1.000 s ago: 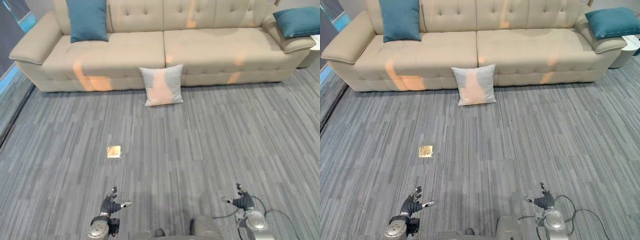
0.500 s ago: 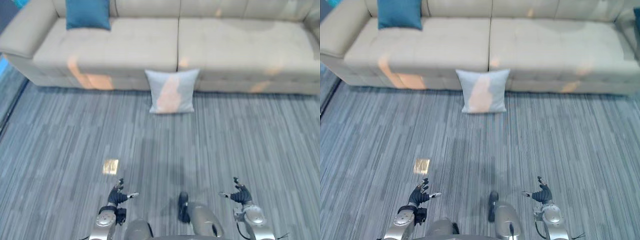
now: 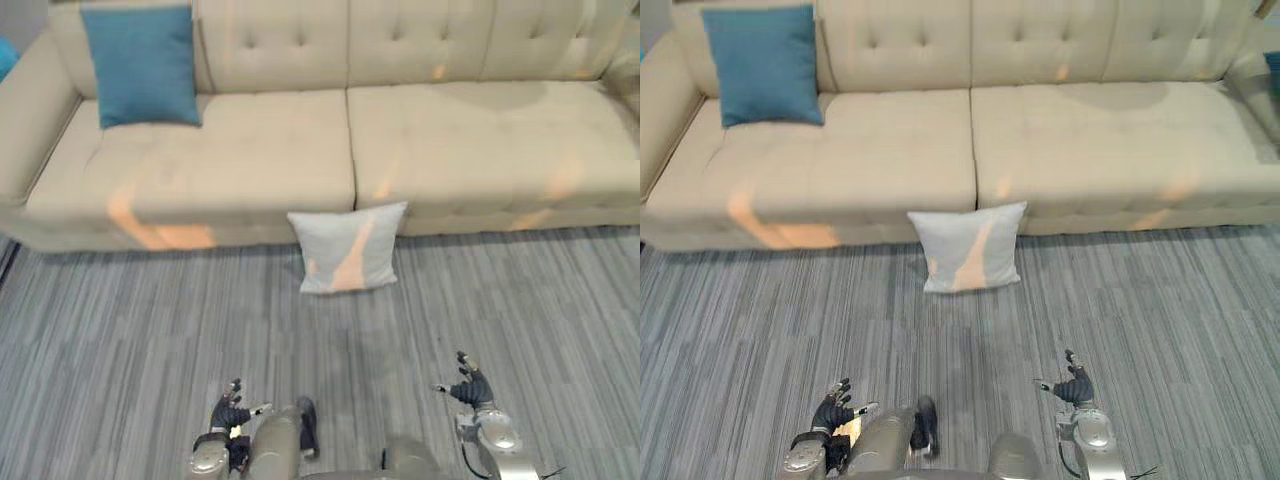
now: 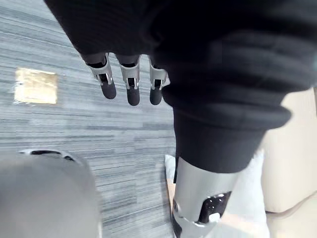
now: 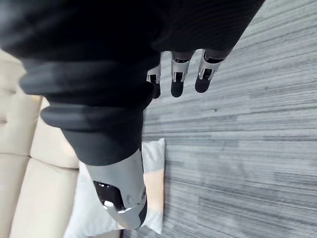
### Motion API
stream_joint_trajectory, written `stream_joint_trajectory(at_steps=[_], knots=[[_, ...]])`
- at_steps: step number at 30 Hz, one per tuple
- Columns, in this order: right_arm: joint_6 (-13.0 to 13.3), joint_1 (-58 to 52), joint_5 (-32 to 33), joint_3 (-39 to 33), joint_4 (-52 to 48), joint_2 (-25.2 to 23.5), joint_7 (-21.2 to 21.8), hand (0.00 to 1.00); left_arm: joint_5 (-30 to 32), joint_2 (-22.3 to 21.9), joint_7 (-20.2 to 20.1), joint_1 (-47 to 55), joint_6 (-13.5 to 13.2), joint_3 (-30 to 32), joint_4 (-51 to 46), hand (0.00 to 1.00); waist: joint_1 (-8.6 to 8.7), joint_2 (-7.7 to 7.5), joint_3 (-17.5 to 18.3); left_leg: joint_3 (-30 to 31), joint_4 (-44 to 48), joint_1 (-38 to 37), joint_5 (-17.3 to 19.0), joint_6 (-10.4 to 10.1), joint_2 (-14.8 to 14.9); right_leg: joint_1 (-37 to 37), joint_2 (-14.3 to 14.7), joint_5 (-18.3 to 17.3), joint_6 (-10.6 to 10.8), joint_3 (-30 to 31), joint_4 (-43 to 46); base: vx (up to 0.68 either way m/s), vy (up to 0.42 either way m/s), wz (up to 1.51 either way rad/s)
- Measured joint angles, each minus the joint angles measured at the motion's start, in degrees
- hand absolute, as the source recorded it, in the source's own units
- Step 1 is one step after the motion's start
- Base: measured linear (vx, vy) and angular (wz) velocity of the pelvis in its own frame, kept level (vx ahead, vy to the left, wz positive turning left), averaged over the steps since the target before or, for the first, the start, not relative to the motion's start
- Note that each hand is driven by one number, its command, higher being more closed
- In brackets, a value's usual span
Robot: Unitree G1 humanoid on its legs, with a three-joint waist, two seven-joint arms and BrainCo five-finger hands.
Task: Pick up cushions and gather them together orderly.
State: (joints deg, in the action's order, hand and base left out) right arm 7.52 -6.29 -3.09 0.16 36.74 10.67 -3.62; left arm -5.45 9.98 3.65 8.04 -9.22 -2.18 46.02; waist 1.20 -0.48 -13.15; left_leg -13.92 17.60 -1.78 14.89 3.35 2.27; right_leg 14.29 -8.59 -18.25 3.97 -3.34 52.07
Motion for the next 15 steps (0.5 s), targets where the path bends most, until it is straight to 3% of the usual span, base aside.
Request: stream_joint_trajectory(at_steps=[3, 4, 5, 6, 7, 8, 10, 11, 12, 13, 14, 15], knots=[[0.07, 0.87, -0.49, 0.16, 0.07, 0.26, 0.11, 0.00, -0.11, 0.37, 0.17, -1.56, -0.08, -0.03, -0.28, 0.00, 1.50, 0.62, -0.36, 0.06, -3.97, -4.83, -0.02, -0.08, 1.56, 5.93, 3.64, 3.03, -0.46, -1.43, -20.72, 0.52, -0.059, 0.22], [0.04, -0.21, -0.70, 0.14, 0.12, 0.92, 0.10, 0.00, -0.10, 0.36, 0.14, -1.77, -0.09, -0.28, -0.33, 0.00, 1.61, 0.03, -0.12, 0.50, -5.14, -7.41, 0.36, -2.34, 1.42, 5.78, 4.72, 11.13, -0.76, -0.59, -34.67, 0.54, -0.131, 0.40], [0.00, -1.57, -1.08, -0.09, 0.11, 1.16, 0.10, 0.00, -0.07, 0.45, 0.16, -1.64, -0.08, -0.72, -0.33, 0.00, 1.69, -0.71, -0.04, 1.83, -5.28, -9.05, 1.32, -4.75, 0.66, 5.02, 4.71, 20.01, -0.44, 0.76, -39.82, 0.55, -0.146, 0.59], [-0.12, -2.70, -1.31, -0.68, 0.56, 1.69, 0.10, 0.00, 0.02, -0.38, 0.14, -1.88, -0.08, -0.72, 0.38, 0.00, 2.16, 0.06, -0.08, 3.84, -4.97, -10.72, 2.62, -6.76, 1.32, 4.58, 4.99, 24.34, -2.63, 1.46, -37.46, 0.55, -0.161, 0.31], [-0.59, -2.01, -1.60, -1.12, 1.55, 2.11, 0.15, 0.00, 0.07, -1.19, 0.17, -2.01, -0.01, -0.74, 0.70, 0.00, 1.95, 1.67, 0.12, 4.62, -4.54, -10.83, 2.53, -7.31, 2.66, 5.31, 6.12, 24.08, -3.22, 1.06, -35.08, 0.51, -0.176, 0.35], [-0.96, -1.73, -1.76, -1.70, 1.28, 2.03, 0.17, 0.00, 0.17, -1.61, 0.00, -2.23, -0.14, -0.80, 0.66, 0.00, 2.44, 1.99, 0.18, 6.36, -1.31, -9.44, 0.66, -10.12, 3.23, 5.34, 5.68, 20.12, -3.67, 0.39, -32.75, 0.57, -0.223, 0.30], [-1.27, -2.15, -1.84, -1.93, 0.43, 1.92, 0.25, 0.00, 0.31, -2.79, 0.07, -2.55, -0.12, -0.28, 0.56, 0.00, 2.79, 2.21, 0.04, 8.34, 11.42, -4.13, -3.36, -11.51, 4.48, 3.02, 5.39, 16.56, -4.34, -1.24, -31.49, 0.43, -0.209, 0.53], [-1.28, -3.08, -1.83, -1.61, -0.58, 1.82, 0.21, 0.00, 0.39, -3.90, 0.06, -2.55, -0.11, -0.05, 0.47, 0.00, 2.64, 2.37, -0.28, 8.62, 24.22, 1.02, -7.38, -12.72, 7.00, -1.36, 5.58, 15.32, -5.09, -2.71, -33.55, 0.39, -0.200, 0.41], [-1.36, -3.87, -1.76, -1.40, -1.75, 1.00, 0.11, 0.00, 0.40, -4.81, 0.04, -2.44, -0.10, -0.12, 0.35, 0.00, 1.60, 2.26, -0.42, 6.54, 32.33, 4.48, -5.43, -10.46, 9.80, -5.38, 6.26, 14.44, -5.83, -3.51, -35.71, 0.37, -0.179, 0.27], [-1.28, -4.20, -1.69, -1.42, -2.74, 0.89, 0.00, 0.00, 0.40, -5.18, 0.03, -2.49, -0.10, -0.22, 0.27, 0.00, 0.95, 2.20, -0.41, 5.15, 33.93, 5.95, -4.63, -9.23, 10.74, -7.15, 6.46, 14.18, -6.04, -3.56, -36.59, 0.38, -0.159, 0.03], [-0.94, -3.97, -1.45, -1.86, -4.38, 0.32, -0.07, 0.00, 0.38, -6.08, 0.02, -2.44, -0.09, -0.24, -0.44, 0.00, 0.45, 1.29, -0.62, 2.50, 31.66, 9.11, -3.39, -7.20, 11.37, -9.59, 6.43, 14.02, -6.13, -3.76, -38.96, 0.28, -0.095, -0.04], [-0.60, -3.35, -1.42, -1.98, -4.65, -0.28, -0.10, 0.00, 0.38, -6.42, 0.01, -2.47, -0.11, -0.38, -1.06, 0.00, 0.02, 1.47, -0.55, 1.72, 27.24, 10.98, -2.91, -6.48, 11.11, -10.76, 6.42, 14.02, -6.12, -3.61, -40.14, 0.27, -0.065, -0.06]])
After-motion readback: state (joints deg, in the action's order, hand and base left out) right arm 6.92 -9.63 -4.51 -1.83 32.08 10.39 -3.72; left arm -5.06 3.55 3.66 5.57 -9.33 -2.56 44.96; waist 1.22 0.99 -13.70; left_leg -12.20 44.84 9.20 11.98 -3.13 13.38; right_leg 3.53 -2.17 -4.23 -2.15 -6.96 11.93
